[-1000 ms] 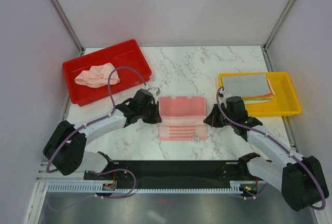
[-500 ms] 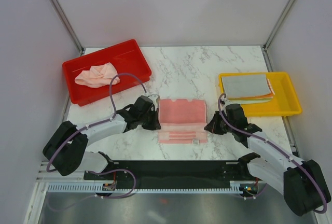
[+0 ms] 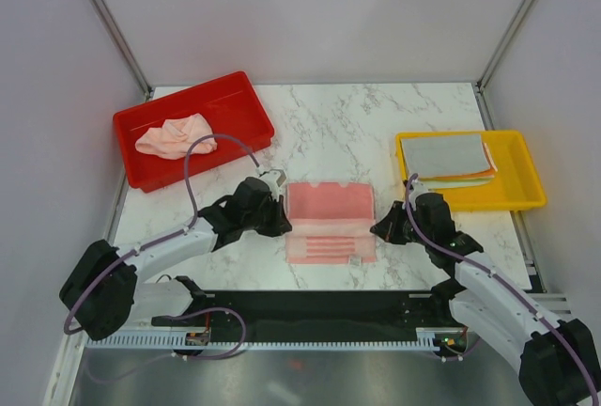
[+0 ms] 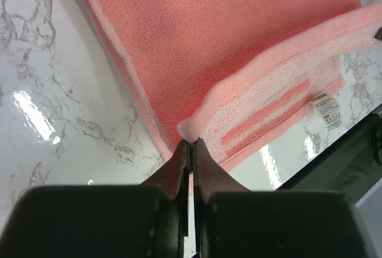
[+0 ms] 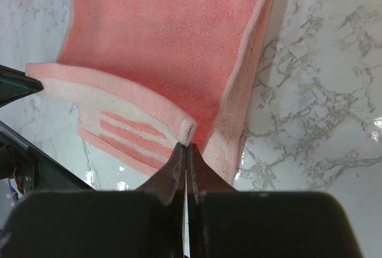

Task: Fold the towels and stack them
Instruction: Fold the towel

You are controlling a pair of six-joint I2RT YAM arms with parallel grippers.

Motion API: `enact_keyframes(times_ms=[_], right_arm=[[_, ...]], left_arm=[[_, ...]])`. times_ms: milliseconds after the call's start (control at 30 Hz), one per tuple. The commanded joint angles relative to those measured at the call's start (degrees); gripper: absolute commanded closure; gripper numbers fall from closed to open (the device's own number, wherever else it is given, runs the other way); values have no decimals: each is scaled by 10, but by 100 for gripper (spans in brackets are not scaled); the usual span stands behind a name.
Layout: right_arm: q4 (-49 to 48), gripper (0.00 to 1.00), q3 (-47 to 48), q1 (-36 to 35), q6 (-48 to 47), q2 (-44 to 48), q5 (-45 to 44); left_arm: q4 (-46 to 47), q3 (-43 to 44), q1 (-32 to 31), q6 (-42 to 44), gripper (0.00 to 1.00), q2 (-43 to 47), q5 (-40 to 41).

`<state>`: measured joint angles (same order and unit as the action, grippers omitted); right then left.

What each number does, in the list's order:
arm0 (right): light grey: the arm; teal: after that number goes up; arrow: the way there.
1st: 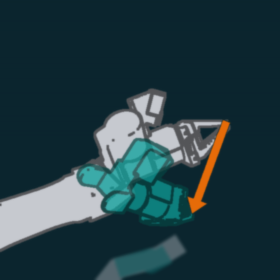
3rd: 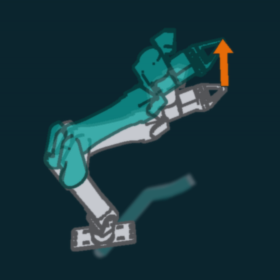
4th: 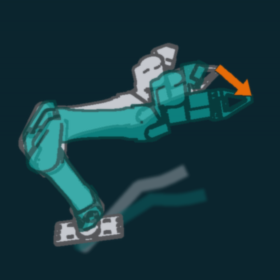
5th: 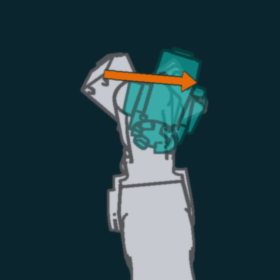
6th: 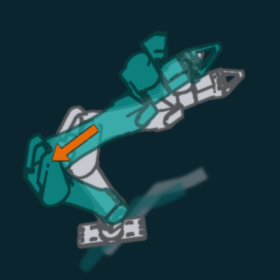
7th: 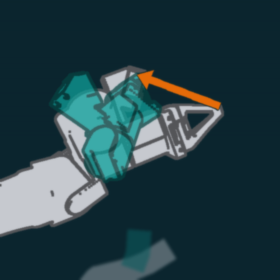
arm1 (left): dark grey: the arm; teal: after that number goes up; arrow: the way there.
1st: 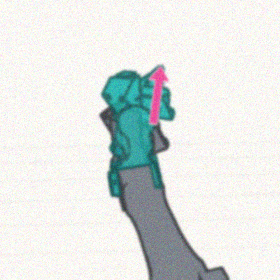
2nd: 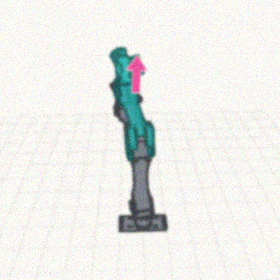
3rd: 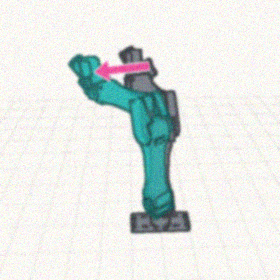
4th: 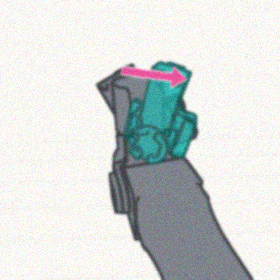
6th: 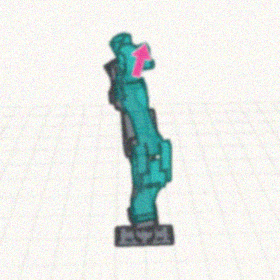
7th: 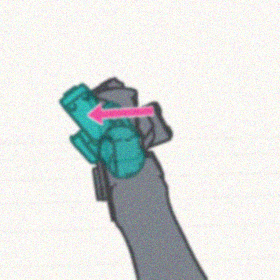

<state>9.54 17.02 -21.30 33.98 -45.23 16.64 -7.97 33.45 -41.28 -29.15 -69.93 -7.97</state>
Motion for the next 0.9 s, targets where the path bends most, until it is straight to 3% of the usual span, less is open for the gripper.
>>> enact_keyframes(times_ms=[0, 300, 700, 867], right_arm=[[-1, 100, 42, -3, -14, 3, 0], [34, 100, 33, -3, 0, 49, 1], [26, 100, -16, -4, 38, 54, -10], [50, 81, -9, -5, 45, 37, -6]], left_arm=[[9, 23, -3, -9, 98, 28, 23], [0, -8, -4, -22, 98, 83, 19], [51, -64, -14, -41, 95, 39, 1], [49, -70, -18, -32, 83, 42, -9]])
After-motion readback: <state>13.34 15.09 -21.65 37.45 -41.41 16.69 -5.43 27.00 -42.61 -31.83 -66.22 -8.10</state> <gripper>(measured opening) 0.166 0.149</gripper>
